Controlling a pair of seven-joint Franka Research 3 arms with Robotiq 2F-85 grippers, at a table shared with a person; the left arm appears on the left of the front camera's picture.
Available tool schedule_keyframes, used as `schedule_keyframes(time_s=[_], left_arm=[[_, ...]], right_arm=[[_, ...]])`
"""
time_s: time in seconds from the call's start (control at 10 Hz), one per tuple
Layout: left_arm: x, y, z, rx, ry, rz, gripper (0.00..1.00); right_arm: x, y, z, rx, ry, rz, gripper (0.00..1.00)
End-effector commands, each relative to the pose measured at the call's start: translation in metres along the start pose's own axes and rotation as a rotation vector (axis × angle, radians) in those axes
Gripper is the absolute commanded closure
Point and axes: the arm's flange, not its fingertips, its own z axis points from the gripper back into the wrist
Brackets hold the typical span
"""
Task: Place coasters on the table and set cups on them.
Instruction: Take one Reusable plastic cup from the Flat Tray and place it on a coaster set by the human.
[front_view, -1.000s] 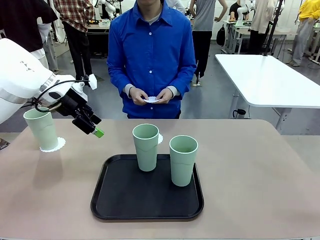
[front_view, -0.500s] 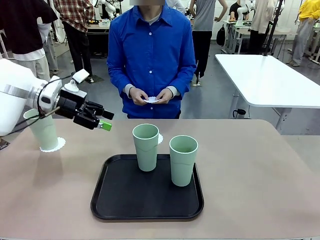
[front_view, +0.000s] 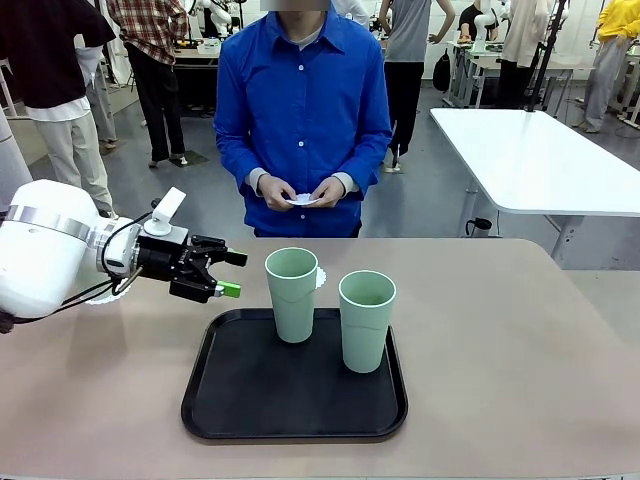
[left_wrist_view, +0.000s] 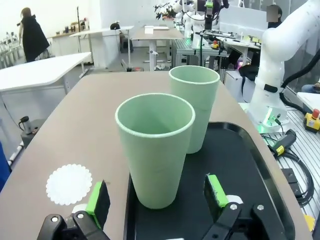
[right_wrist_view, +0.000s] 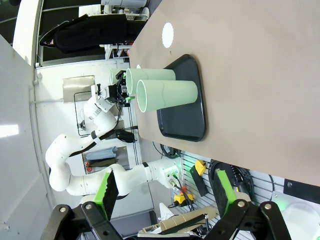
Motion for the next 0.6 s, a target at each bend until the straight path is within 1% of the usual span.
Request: schedule_keyframes(time_s=[0.0, 0.4, 0.5], left_arm=[[-0.002, 0.002, 0.006, 0.007, 0.006, 0.021, 0.0], [-0.001, 0.002, 0.004, 0.008, 0.001, 0.01, 0.0], [-0.014, 0.008, -0.008, -0.022, 0.059, 0.025, 0.0]], right_arm=[[0.001, 0.0, 0.0, 0.014, 0.0, 0.01, 0.0], [0.001, 0.0, 0.0, 0.014, 0.0, 0.01, 0.0], [0.001, 0.0, 0.0, 0.014, 0.0, 0.01, 0.0]])
